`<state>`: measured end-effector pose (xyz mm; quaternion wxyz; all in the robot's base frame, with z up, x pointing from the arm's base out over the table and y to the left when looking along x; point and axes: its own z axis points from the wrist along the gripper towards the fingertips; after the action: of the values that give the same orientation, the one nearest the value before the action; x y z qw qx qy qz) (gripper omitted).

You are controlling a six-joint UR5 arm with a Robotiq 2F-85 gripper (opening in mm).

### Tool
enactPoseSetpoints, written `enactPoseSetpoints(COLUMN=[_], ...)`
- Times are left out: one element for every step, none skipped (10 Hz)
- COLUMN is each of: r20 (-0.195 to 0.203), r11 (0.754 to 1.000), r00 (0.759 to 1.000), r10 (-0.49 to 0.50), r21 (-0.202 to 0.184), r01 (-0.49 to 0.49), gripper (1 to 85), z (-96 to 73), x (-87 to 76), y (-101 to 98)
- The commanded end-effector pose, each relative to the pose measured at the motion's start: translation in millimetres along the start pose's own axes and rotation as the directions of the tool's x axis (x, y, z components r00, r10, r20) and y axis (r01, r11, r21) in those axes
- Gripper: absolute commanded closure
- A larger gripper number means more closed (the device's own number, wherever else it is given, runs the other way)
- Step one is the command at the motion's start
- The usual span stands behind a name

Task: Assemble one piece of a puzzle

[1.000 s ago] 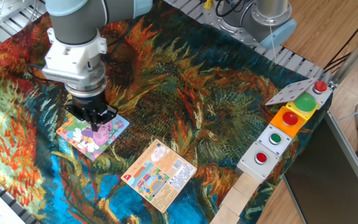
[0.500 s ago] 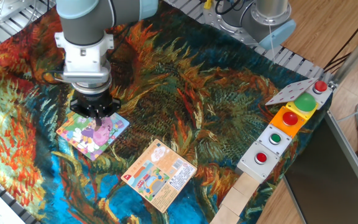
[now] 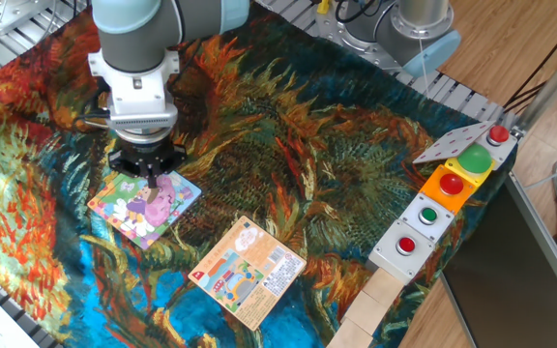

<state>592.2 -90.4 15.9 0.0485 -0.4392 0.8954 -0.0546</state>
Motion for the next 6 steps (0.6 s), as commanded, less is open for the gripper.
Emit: enactPoseSetpoints(r20=[-0.02,-0.037,-0.053,-0.057,-0.06,-0.063], r11=[0.998,0.997,0.998,0.997,0.998,0.998], r00=[1.0,0.999,0.999,0.998,0.998,0.998], r10=[0.023,0.024,0.014,0.003,-0.021,-0.032], r21=[-0.05,-0.066,-0.067,-0.071,-0.066,-0.064], r01=[-0.024,-0.026,-0.018,-0.007,0.017,0.028], gripper=[84.3,84.3,84.3,84.3,84.3,84.3], z=[-1.0,-1.3,-1.5,-1.7,-2.6,-8.6], x=[6.5,10.8,15.1,16.4,17.6,18.4], y=[12.5,16.7,16.9,17.9,15.3,10.7])
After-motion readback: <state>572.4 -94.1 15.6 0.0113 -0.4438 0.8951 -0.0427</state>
